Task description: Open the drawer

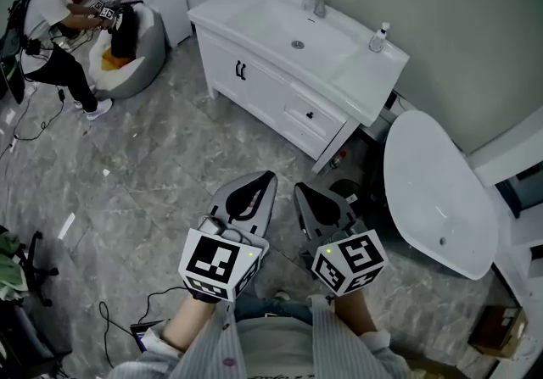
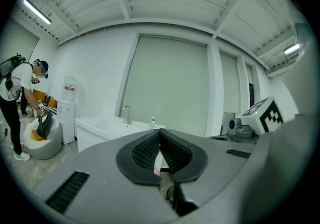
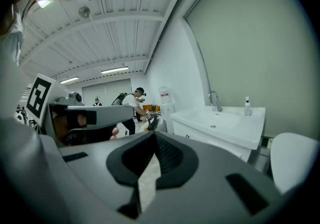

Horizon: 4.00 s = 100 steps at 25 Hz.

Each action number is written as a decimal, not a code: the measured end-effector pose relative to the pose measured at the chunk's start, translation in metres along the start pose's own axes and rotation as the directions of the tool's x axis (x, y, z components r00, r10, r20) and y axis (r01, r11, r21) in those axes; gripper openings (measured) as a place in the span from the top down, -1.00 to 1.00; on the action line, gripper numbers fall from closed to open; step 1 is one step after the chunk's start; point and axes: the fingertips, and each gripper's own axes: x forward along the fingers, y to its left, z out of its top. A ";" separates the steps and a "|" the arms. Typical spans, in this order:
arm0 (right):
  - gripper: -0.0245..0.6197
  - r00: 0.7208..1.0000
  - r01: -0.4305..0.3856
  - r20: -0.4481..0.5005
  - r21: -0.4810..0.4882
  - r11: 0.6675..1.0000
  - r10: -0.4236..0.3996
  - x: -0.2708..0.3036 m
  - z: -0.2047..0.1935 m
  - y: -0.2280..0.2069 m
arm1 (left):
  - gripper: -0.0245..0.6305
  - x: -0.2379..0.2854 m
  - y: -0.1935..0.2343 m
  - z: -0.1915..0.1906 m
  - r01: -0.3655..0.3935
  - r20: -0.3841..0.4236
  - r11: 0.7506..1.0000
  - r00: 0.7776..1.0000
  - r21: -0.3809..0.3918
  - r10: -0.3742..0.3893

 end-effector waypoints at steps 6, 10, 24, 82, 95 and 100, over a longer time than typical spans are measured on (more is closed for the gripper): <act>0.90 0.998 0.063 0.005 0.028 0.998 -0.063 0.049 0.005 -0.012 | 0.87 0.026 0.049 0.003 0.048 -0.016 0.999 0.999 0.002 -0.048; 0.90 0.994 0.113 0.008 0.044 0.993 -0.113 0.070 0.008 -0.017 | 0.87 0.034 0.071 0.005 0.089 -0.023 0.996 0.996 0.010 -0.089; 0.90 0.981 0.195 -0.031 0.090 0.977 -0.193 0.110 -0.002 -0.048 | 0.87 0.066 0.118 -0.005 0.127 -0.057 0.992 0.990 -0.005 -0.127; 0.90 0.810 0.583 -0.121 0.277 0.764 -0.574 0.223 0.000 -0.335 | 0.87 0.404 0.157 -0.069 0.509 -0.287 0.861 0.822 -0.021 -0.493; 0.90 0.820 0.572 -0.218 0.263 0.777 -0.530 0.258 -0.099 -0.345 | 0.87 0.426 0.164 -0.172 0.532 -0.351 0.845 0.783 -0.052 -0.514; 0.90 0.824 0.563 -0.232 0.230 0.794 -0.517 0.278 -0.135 -0.351 | 0.87 0.434 0.171 -0.211 0.529 -0.372 0.847 0.776 -0.055 -0.509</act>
